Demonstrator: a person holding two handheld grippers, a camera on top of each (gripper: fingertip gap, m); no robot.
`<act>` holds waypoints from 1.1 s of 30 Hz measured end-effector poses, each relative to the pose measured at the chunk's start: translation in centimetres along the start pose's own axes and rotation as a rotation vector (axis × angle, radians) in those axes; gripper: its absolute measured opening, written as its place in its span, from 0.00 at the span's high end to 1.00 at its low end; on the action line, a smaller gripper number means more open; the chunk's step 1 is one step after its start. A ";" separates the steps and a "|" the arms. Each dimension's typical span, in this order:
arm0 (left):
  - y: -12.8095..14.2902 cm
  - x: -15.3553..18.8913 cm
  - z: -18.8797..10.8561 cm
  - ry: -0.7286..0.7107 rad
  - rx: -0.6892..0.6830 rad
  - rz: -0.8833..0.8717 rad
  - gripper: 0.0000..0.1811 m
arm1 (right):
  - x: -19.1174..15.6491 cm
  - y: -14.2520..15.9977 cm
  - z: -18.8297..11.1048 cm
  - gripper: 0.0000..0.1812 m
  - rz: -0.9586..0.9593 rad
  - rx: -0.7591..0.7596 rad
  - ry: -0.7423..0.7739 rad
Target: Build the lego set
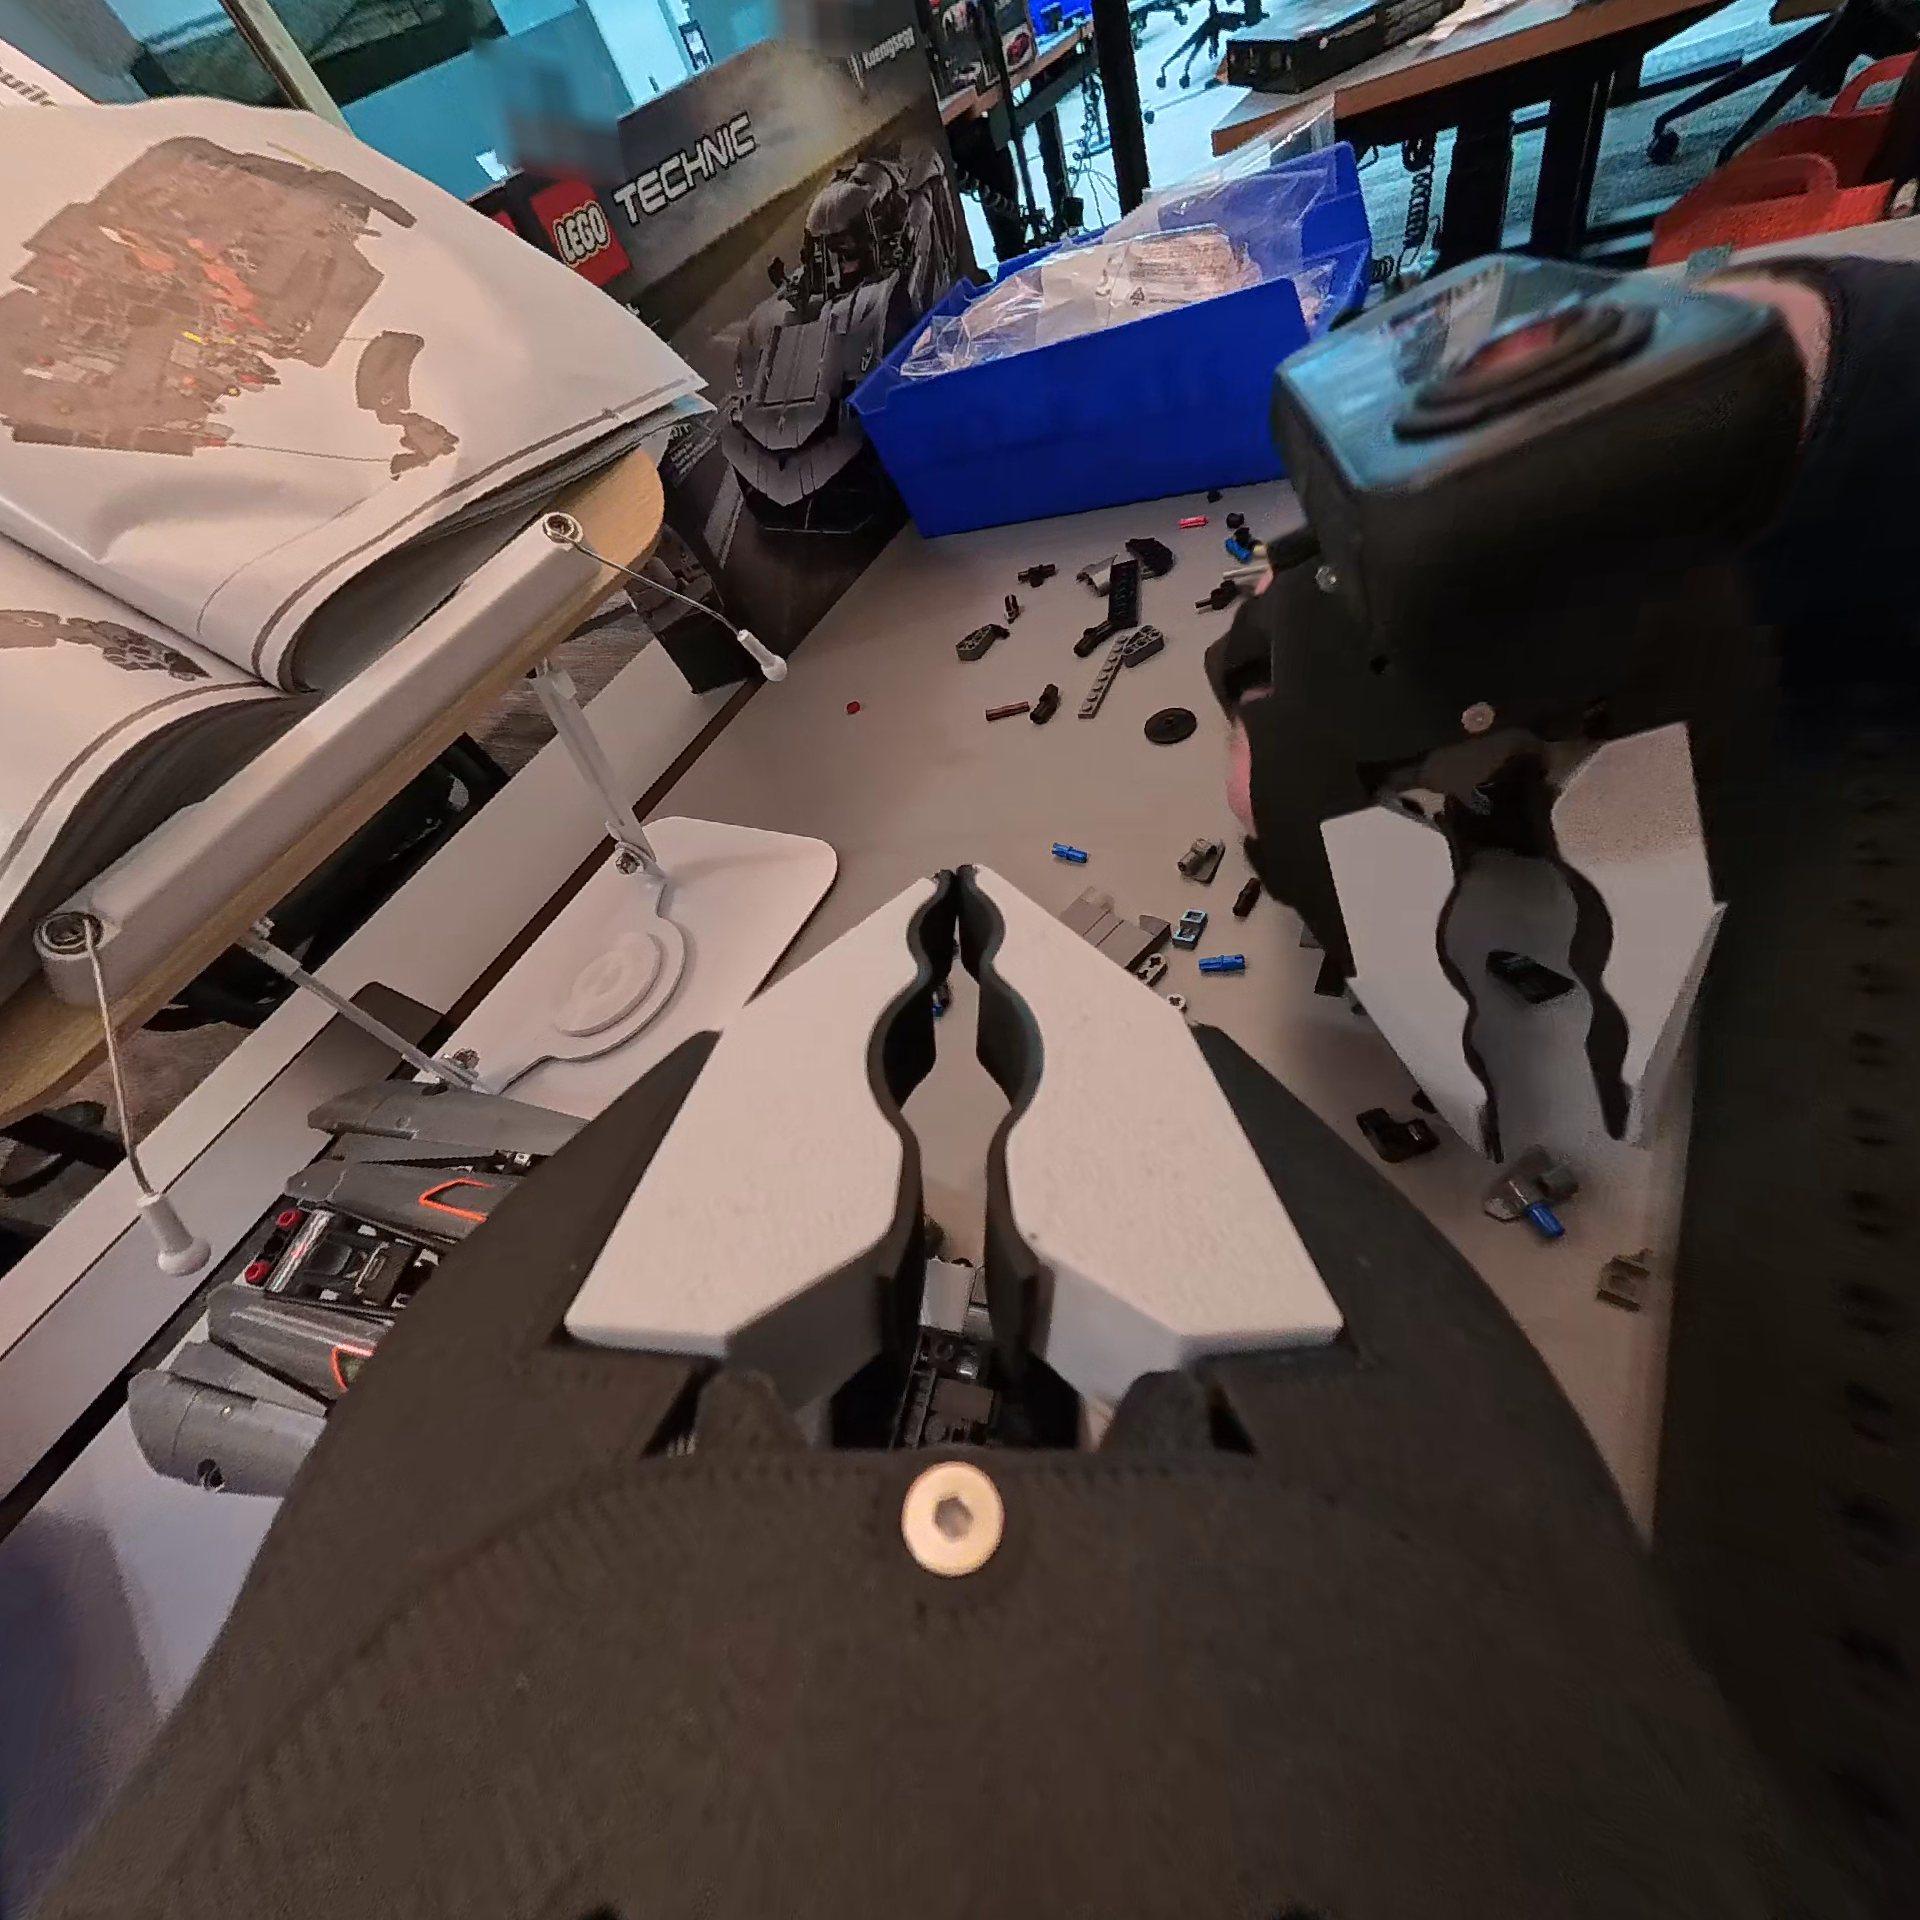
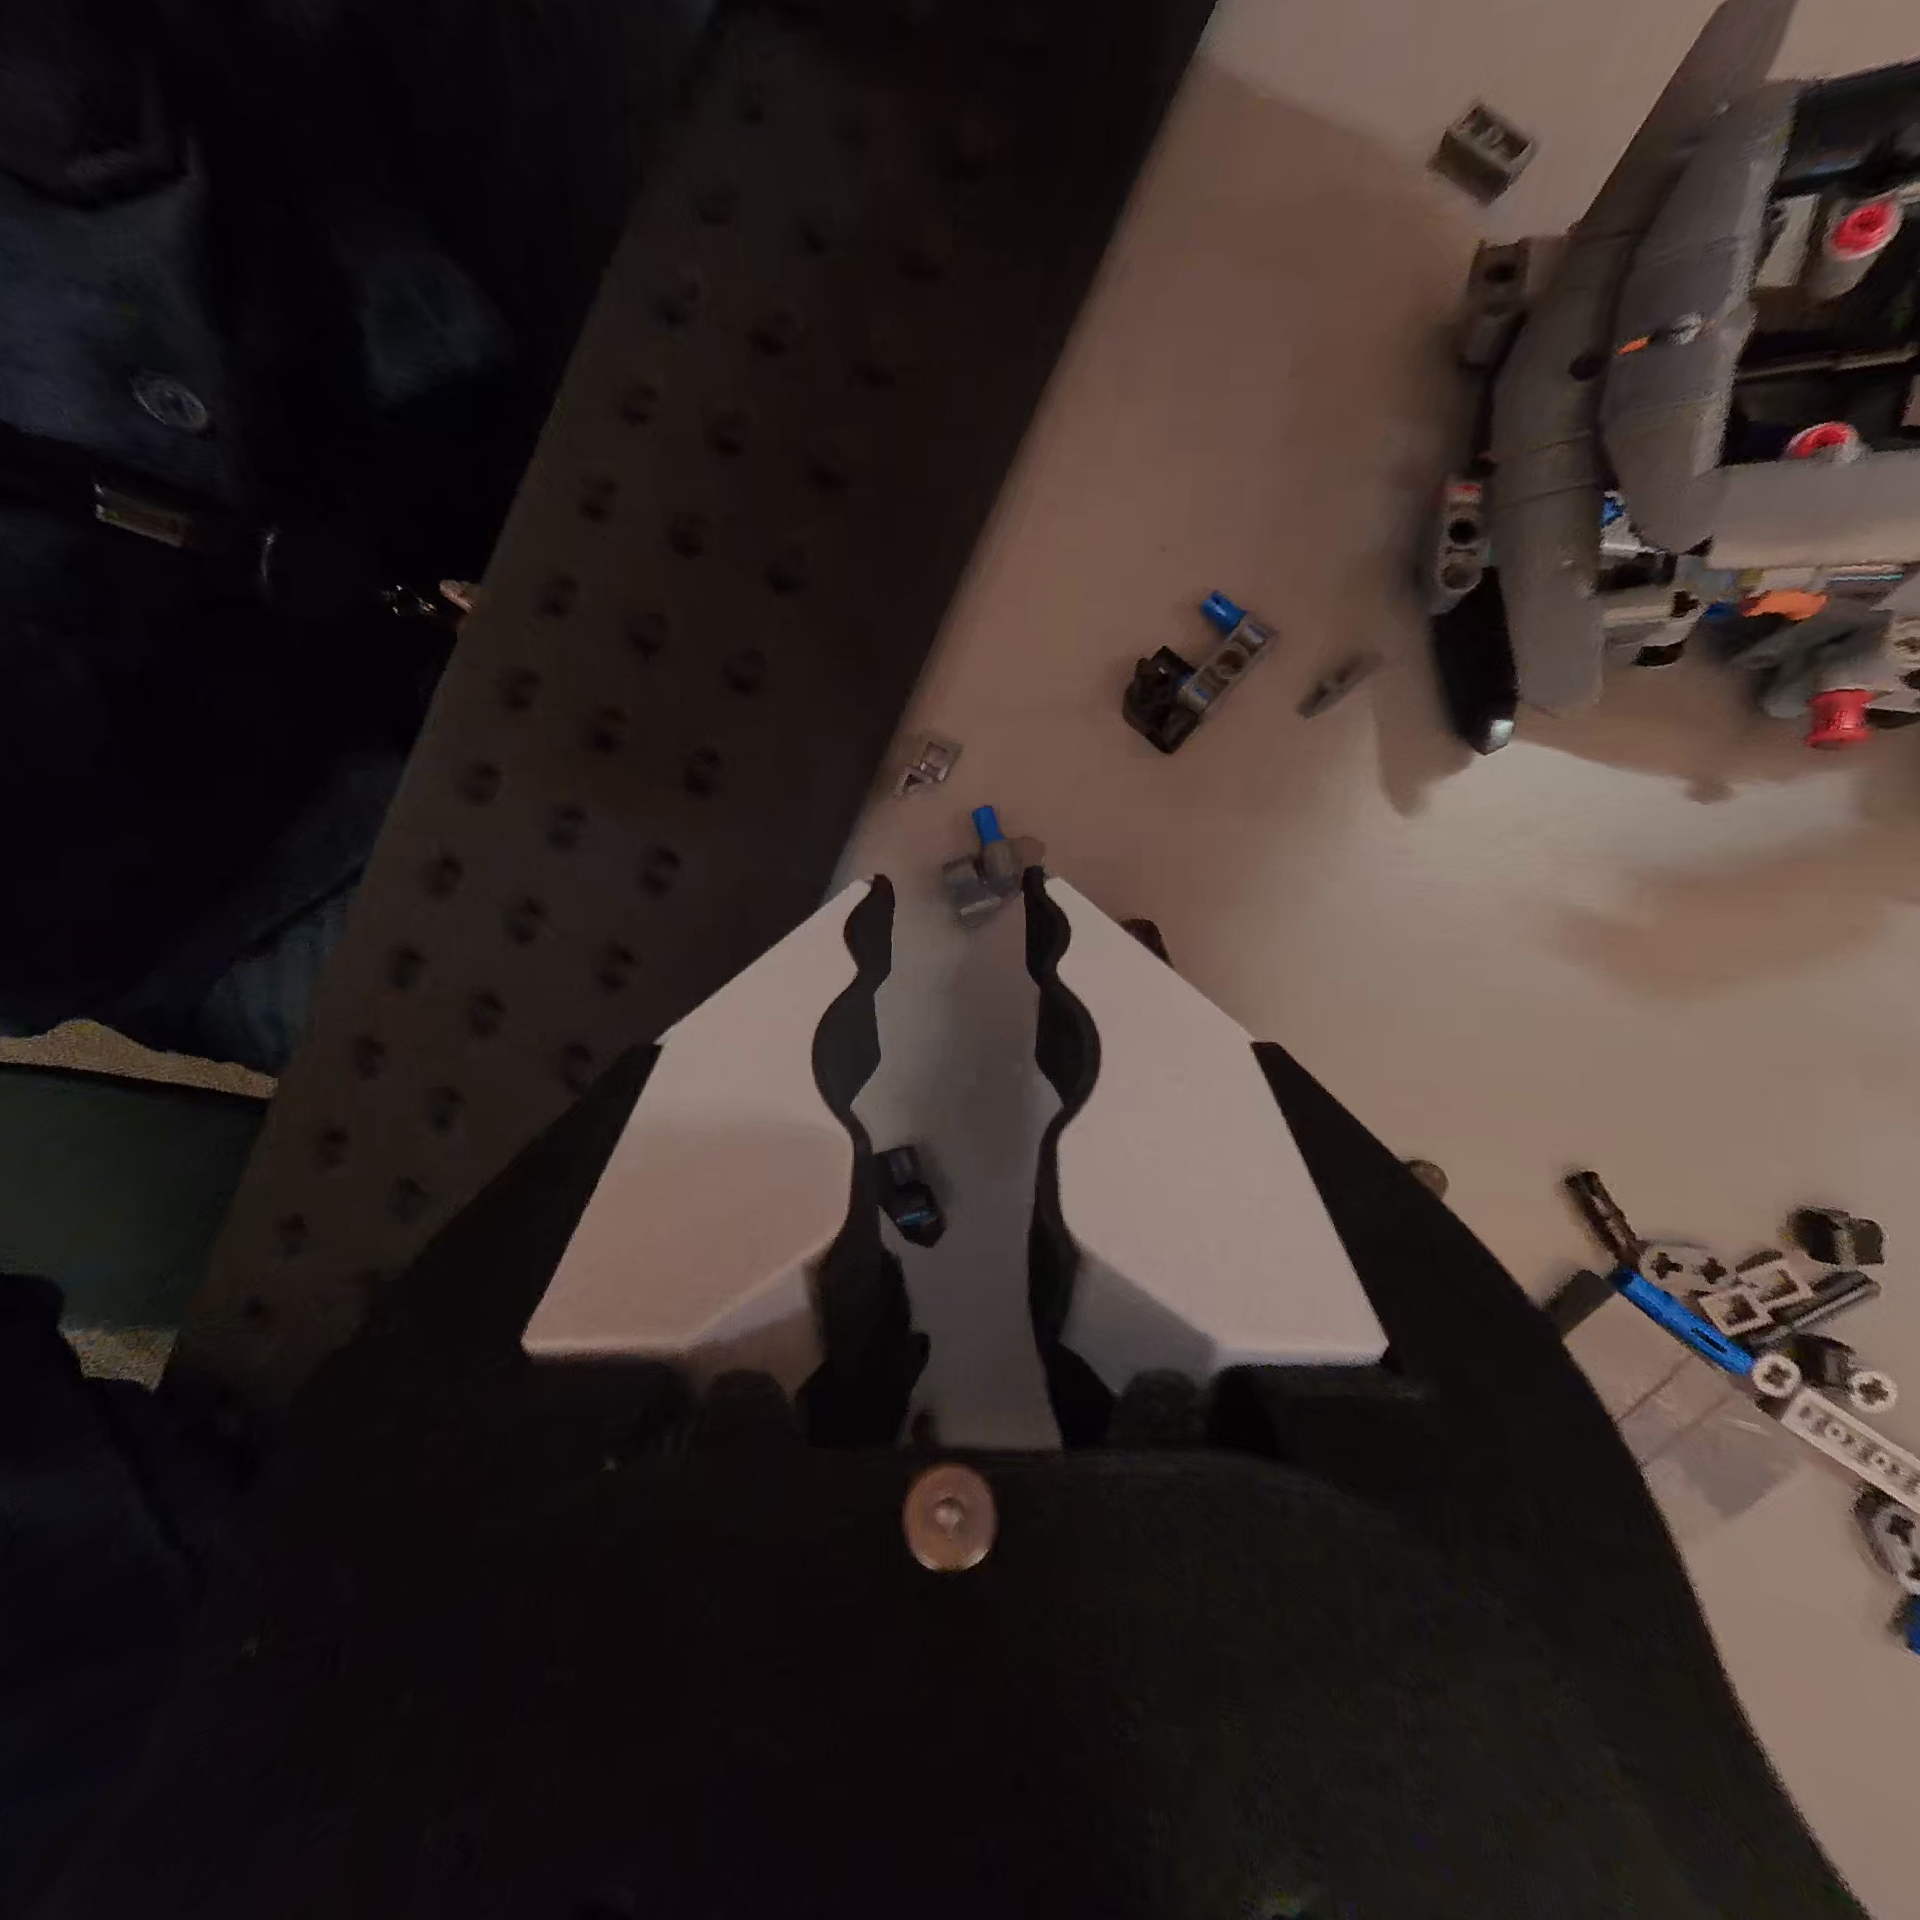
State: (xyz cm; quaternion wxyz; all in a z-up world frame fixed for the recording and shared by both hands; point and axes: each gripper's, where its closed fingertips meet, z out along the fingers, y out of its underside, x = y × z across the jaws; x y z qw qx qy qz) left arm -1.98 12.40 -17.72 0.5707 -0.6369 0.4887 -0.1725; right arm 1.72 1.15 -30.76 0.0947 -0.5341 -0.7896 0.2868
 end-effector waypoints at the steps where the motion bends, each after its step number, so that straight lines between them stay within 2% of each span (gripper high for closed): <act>1: 0.0 0.1 0.0 0.003 -0.002 0.002 1.00 | 0.0 0.2 0.3 0.88 -0.001 -0.016 -0.002; 5: 0.0 0.2 0.1 0.008 -0.003 0.004 1.00 | 0.2 0.6 1.4 0.92 -0.005 -0.065 -0.002; 11: 0.0 0.2 0.1 0.012 -0.003 0.001 1.00 | 0.5 0.6 1.5 1.00 0.001 -0.057 -0.007; 23: 0.1 0.4 0.2 0.022 -0.005 -0.003 1.00 | 1.5 0.8 1.2 1.00 0.006 -0.061 0.047; 29: 0.1 0.3 0.1 0.024 0.001 -0.011 1.00 | 0.6 0.1 1.6 0.89 0.013 -0.037 -0.006; 33: 0.1 0.4 0.2 0.027 0.000 -0.011 1.00 | 1.0 0.0 1.8 0.96 0.005 -0.042 0.018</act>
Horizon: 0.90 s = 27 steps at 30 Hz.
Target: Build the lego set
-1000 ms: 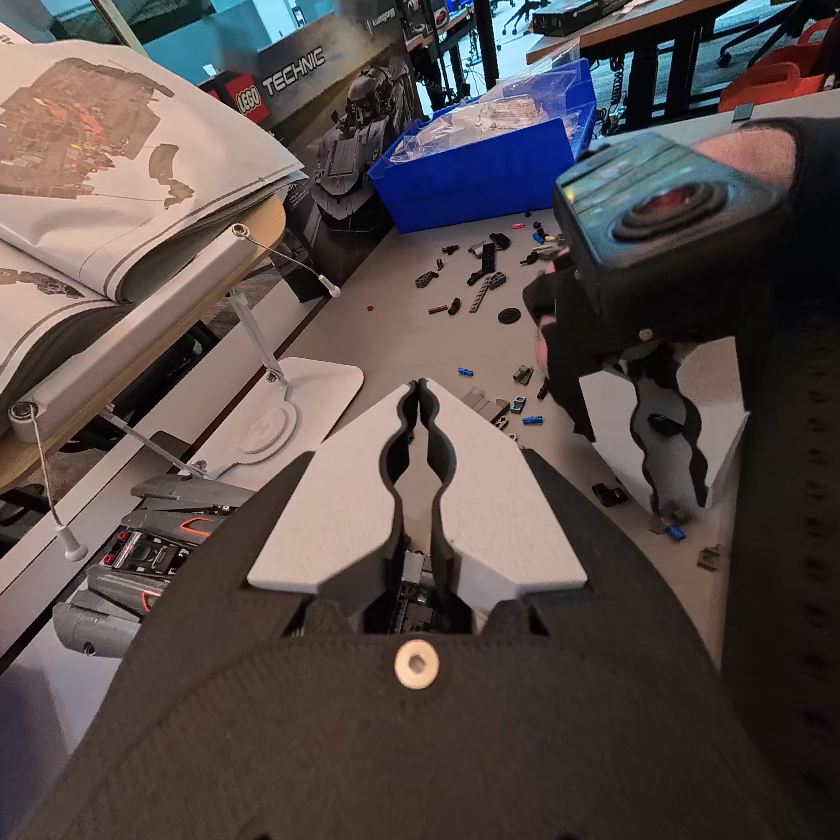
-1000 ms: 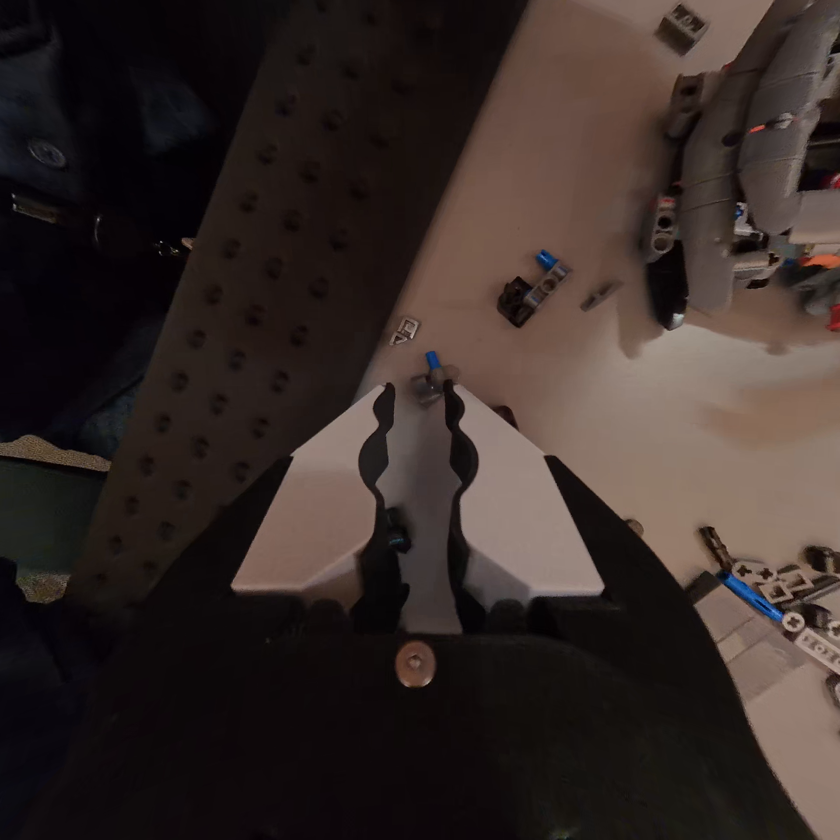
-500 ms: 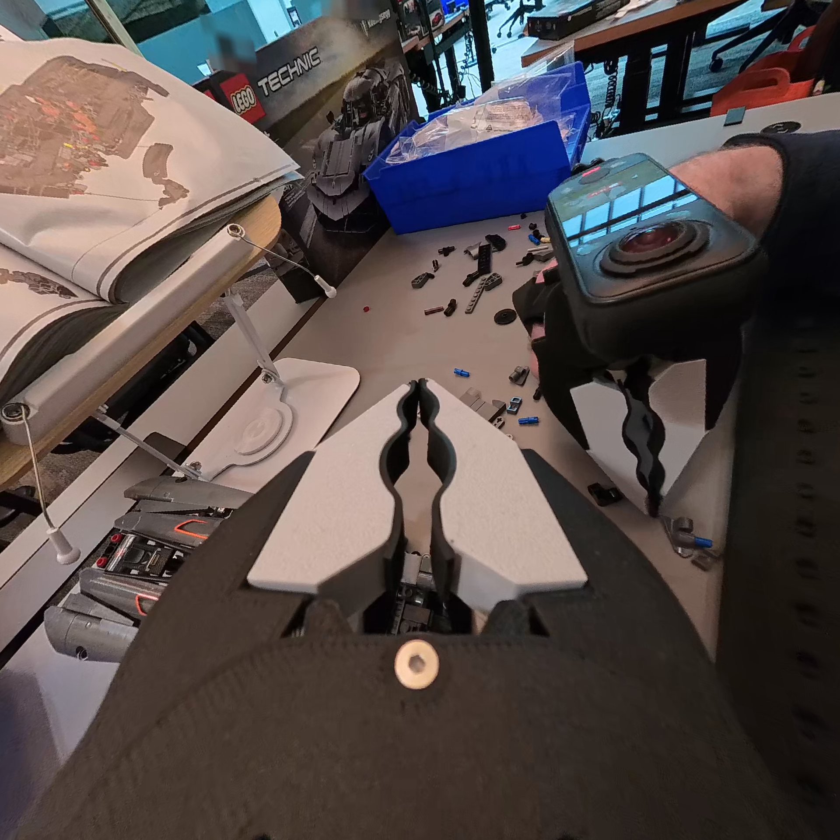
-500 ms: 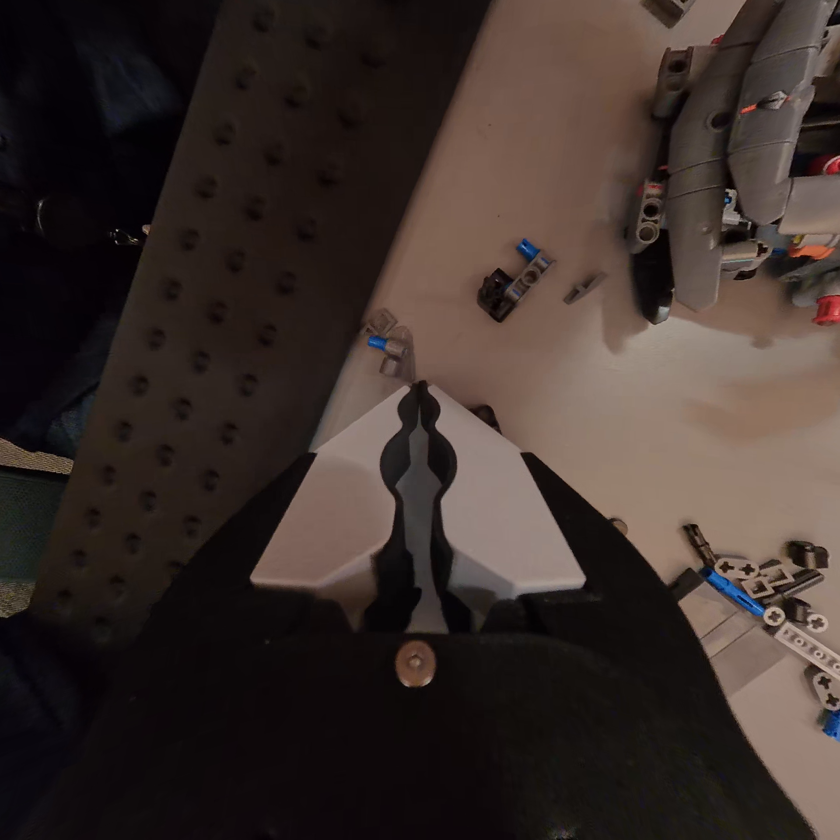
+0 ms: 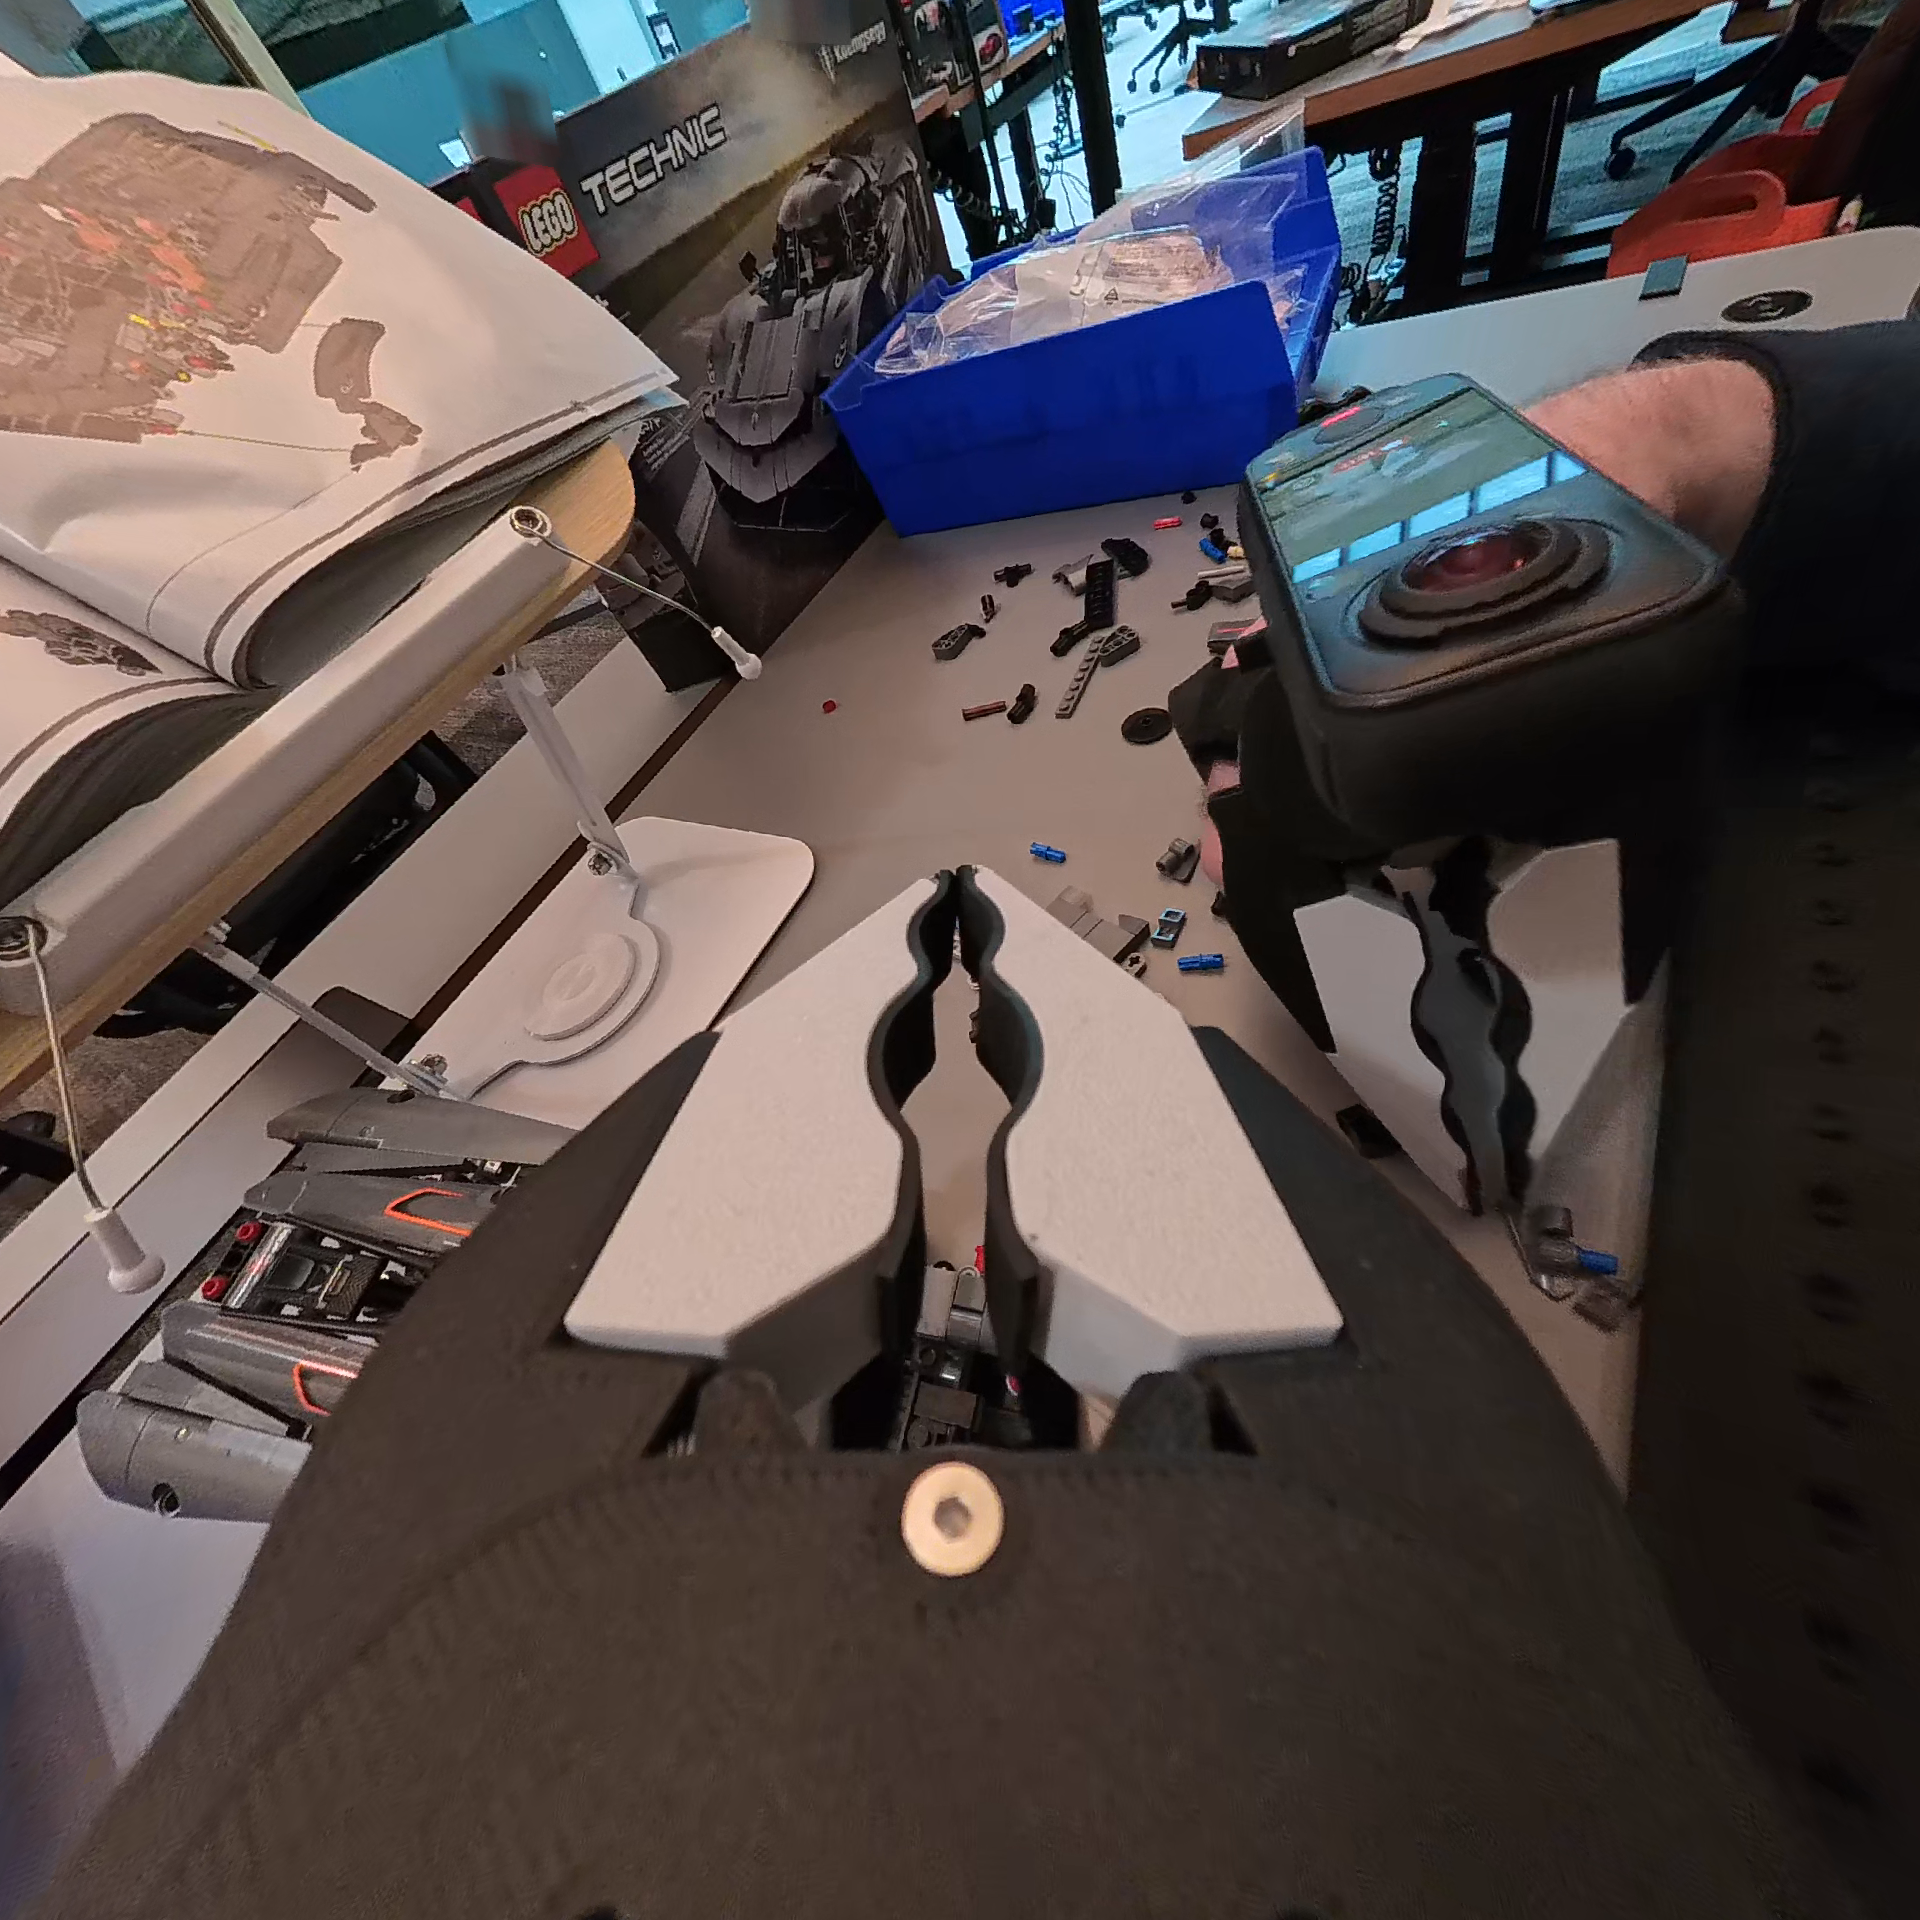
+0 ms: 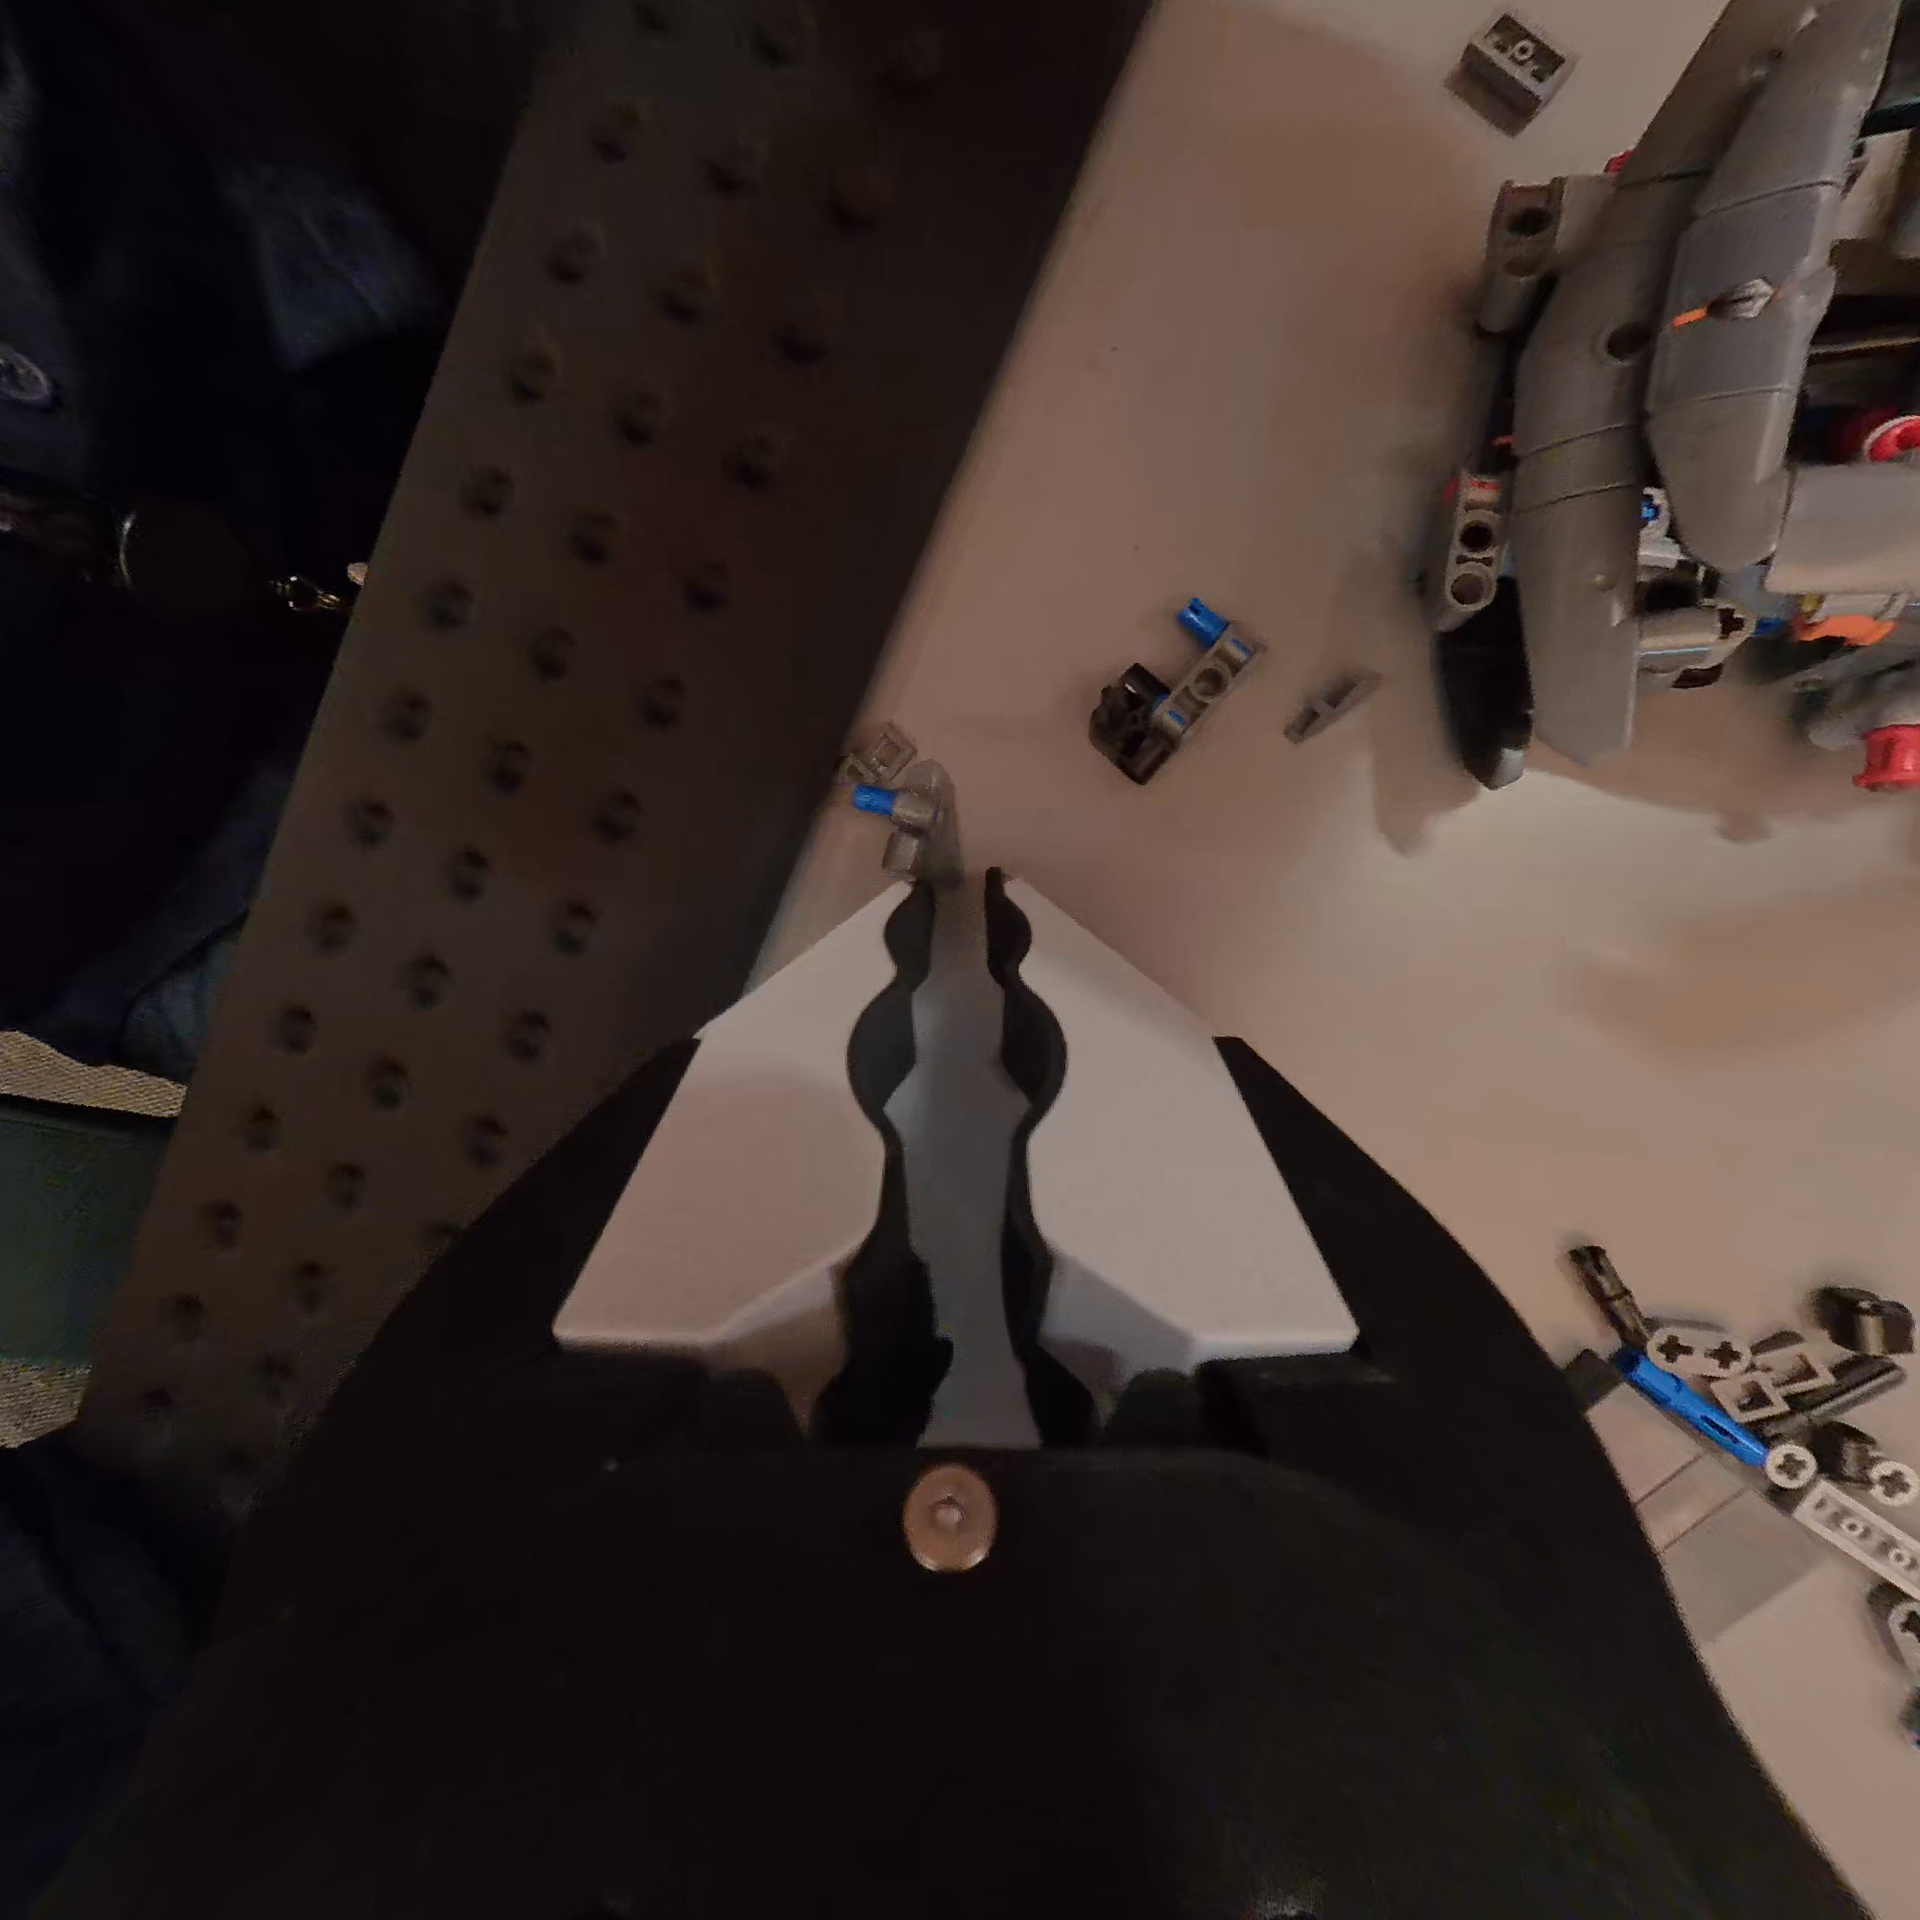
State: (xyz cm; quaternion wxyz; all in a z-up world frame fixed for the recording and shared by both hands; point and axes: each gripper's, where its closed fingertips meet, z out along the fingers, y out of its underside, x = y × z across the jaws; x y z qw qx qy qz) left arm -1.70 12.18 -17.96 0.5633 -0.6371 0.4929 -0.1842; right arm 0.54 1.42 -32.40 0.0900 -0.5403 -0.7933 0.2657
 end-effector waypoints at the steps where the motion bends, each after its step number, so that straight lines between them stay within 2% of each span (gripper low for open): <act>1: 0.0 0.0 0.0 0.001 -0.001 -0.001 1.00 | 0.2 0.0 0.0 0.98 0.001 -0.001 0.006; 14: 0.1 -0.1 0.0 0.000 -0.002 -0.006 1.00 | 2.0 0.8 -1.0 0.98 0.035 0.002 0.098; 23: 0.0 -0.2 -0.2 0.001 0.004 -0.015 1.00 | 0.8 0.9 -1.7 0.91 0.037 0.020 0.044; 27: -0.1 -0.2 -0.2 0.003 0.008 -0.016 1.00 | -0.2 0.0 -1.3 0.89 -0.010 0.042 0.008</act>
